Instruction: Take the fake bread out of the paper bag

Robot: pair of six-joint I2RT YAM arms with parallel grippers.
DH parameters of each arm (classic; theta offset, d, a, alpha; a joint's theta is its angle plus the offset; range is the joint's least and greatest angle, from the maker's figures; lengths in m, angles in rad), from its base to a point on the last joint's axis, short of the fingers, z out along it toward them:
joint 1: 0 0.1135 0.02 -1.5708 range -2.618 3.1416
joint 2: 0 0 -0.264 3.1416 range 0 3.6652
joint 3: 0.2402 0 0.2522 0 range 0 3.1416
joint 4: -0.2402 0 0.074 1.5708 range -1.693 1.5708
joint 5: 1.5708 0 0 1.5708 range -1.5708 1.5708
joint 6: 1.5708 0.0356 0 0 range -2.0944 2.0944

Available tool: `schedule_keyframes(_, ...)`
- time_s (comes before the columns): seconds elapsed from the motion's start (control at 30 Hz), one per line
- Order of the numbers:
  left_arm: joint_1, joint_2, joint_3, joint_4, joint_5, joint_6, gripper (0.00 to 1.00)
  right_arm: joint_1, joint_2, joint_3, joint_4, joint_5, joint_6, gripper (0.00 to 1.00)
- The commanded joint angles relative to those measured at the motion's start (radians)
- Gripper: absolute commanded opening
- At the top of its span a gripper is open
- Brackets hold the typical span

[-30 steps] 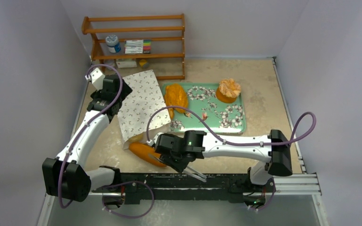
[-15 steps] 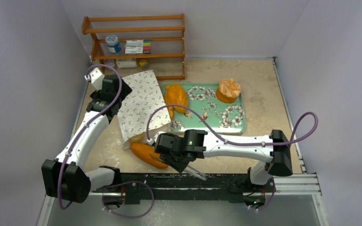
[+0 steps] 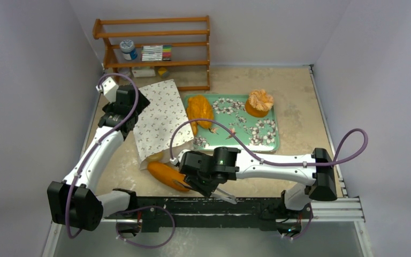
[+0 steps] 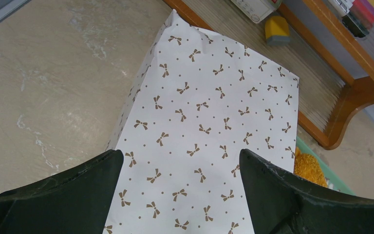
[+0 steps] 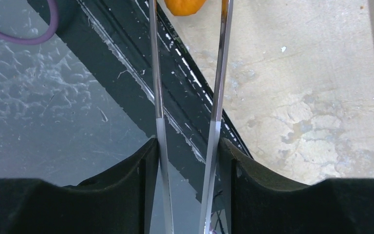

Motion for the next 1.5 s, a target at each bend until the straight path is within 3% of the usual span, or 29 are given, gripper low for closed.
schedule_keyframes(0.0, 0.009, -0.017, 0.008, 0.031, 0.001, -0.004, 0.91, -0.003, -0.039, -0.021, 0.029, -0.058, -0.019, 0.5)
schedule_keyframes(1.17, 0.01, -0.014, -0.039, 0.055, 0.015, -0.007, 0.91, -0.086, 0.071, -0.102, 0.234, -0.109, -0.121, 0.52)
schedule_keyframes(1.47, 0.01, -0.018, -0.058, 0.061, 0.021, -0.01, 0.91, -0.084, 0.032, -0.226, 0.356, -0.089, -0.124, 0.65)
